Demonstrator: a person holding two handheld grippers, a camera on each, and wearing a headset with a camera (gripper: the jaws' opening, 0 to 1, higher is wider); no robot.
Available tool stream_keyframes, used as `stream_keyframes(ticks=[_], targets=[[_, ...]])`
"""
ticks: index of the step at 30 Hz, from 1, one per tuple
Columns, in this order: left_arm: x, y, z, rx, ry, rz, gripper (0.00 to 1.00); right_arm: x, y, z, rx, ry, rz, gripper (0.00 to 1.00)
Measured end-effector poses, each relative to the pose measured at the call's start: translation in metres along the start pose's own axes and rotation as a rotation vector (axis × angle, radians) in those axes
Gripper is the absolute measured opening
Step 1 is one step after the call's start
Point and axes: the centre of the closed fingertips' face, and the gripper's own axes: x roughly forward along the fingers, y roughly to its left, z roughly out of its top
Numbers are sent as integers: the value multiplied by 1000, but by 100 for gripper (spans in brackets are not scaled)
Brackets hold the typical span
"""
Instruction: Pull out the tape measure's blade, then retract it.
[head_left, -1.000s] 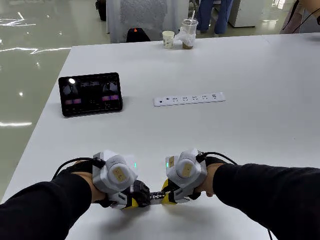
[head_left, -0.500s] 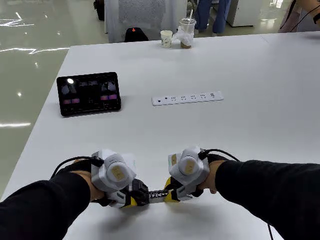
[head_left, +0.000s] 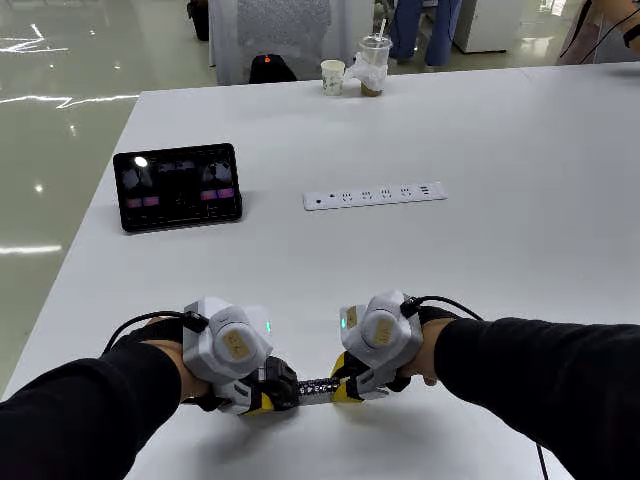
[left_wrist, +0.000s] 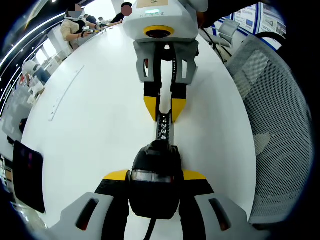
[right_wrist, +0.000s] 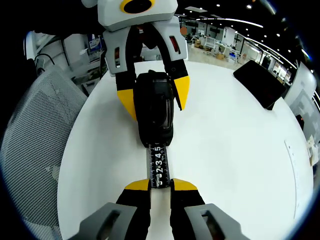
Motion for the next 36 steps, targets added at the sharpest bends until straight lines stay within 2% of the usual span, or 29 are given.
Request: stream_keyframes(ticks=[36], targets=[[2, -2, 1, 1, 0, -2, 32, -14, 0, -21, 5, 22, 2, 11]])
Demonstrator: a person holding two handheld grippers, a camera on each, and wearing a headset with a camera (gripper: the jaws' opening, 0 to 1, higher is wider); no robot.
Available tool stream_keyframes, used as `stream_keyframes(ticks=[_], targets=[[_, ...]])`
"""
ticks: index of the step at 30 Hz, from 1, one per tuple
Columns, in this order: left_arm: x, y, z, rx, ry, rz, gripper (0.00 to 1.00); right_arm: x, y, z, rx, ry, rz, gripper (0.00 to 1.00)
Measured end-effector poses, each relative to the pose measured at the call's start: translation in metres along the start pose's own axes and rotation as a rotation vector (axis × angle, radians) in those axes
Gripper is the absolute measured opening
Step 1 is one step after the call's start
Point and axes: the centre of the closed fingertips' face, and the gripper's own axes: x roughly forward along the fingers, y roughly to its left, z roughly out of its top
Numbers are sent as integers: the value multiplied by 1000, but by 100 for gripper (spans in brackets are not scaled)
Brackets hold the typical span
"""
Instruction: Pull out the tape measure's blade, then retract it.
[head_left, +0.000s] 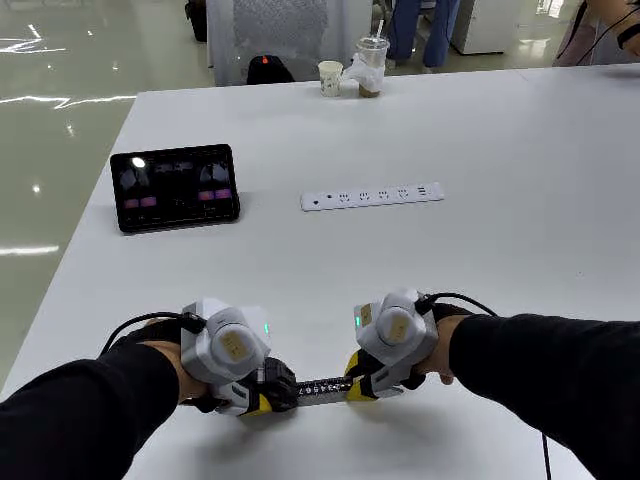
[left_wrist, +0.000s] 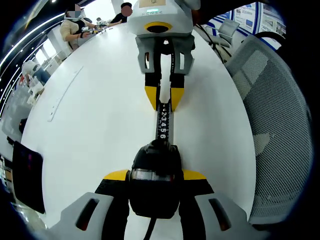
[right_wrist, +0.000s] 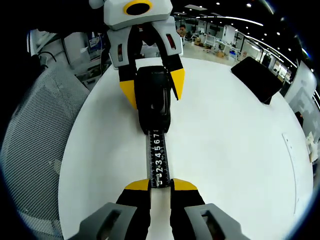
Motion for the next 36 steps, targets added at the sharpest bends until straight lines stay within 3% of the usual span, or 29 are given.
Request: stream_keyframes(ticks=[36], targets=[[0, -2, 0, 4, 1, -5, 32, -19, 1, -27, 24, 6, -6, 11]])
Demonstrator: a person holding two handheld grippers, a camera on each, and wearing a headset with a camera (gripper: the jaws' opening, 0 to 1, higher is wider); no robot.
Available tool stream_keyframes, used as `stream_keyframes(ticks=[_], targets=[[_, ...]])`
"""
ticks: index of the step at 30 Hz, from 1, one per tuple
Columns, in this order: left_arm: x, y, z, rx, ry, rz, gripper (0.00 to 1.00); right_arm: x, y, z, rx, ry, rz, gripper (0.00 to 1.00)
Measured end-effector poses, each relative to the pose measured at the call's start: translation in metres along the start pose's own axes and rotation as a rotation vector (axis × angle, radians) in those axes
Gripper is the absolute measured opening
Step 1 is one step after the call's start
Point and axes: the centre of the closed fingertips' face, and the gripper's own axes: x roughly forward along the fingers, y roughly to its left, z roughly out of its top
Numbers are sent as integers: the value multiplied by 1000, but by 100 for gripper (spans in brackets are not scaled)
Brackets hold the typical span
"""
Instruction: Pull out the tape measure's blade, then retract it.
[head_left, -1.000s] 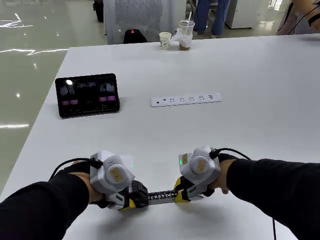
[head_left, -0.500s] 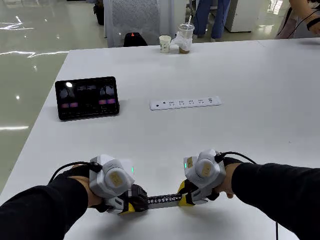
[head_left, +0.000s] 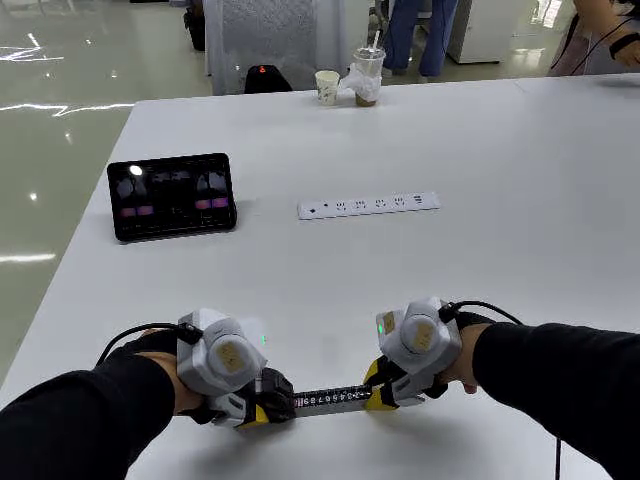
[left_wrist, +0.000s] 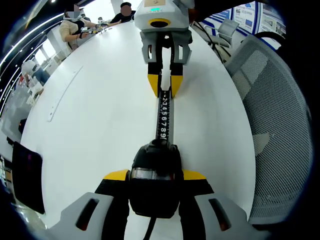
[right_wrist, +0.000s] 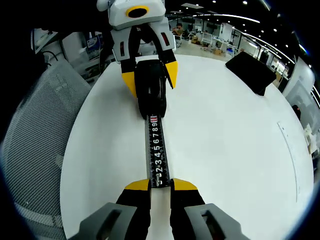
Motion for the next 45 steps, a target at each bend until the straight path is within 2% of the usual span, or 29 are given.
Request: stream_keyframes(ticks=[16, 33, 45], targets=[[0, 0, 0, 2, 3, 0, 32, -10, -1, -15, 11, 8, -5, 11], [0, 0, 0, 1, 1, 0, 32, -12, -2, -18, 9, 9, -5, 11], [1, 0, 0, 1, 2, 2, 32, -22, -3, -32, 6, 24, -7, 11]])
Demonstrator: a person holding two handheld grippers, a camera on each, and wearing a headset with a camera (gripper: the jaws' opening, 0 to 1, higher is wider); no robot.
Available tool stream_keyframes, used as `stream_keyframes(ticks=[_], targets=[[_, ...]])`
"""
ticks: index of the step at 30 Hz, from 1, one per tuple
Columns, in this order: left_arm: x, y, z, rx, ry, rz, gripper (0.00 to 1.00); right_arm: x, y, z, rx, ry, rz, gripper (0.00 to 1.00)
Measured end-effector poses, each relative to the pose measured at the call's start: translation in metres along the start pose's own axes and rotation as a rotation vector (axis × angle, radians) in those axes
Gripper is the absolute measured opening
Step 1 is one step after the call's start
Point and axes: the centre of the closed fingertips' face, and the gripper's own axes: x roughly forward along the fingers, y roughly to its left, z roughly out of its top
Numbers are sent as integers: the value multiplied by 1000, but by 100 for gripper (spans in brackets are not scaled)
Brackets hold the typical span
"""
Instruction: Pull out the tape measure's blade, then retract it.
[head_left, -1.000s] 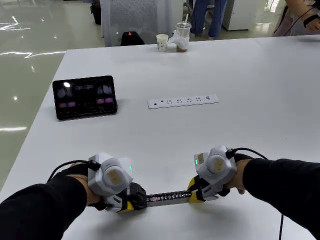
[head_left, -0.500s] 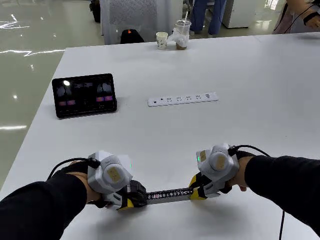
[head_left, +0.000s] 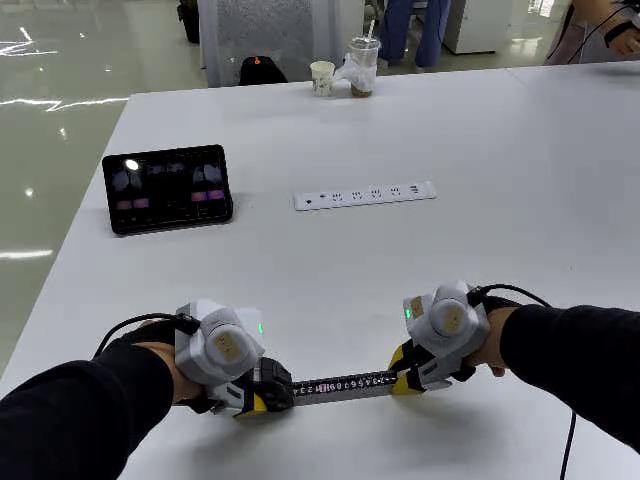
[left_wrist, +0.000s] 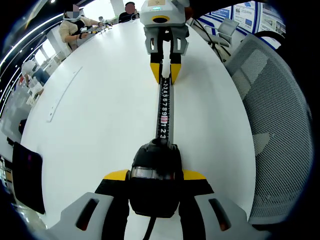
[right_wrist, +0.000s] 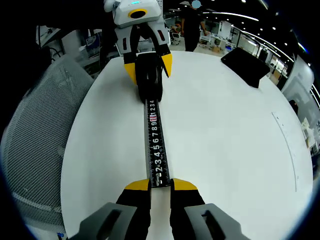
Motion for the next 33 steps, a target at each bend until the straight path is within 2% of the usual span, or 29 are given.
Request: stream_keyframes(ticks=[33], targets=[[0, -1, 0, 4, 4, 1, 32, -17, -3, -30, 9, 31, -14, 11]])
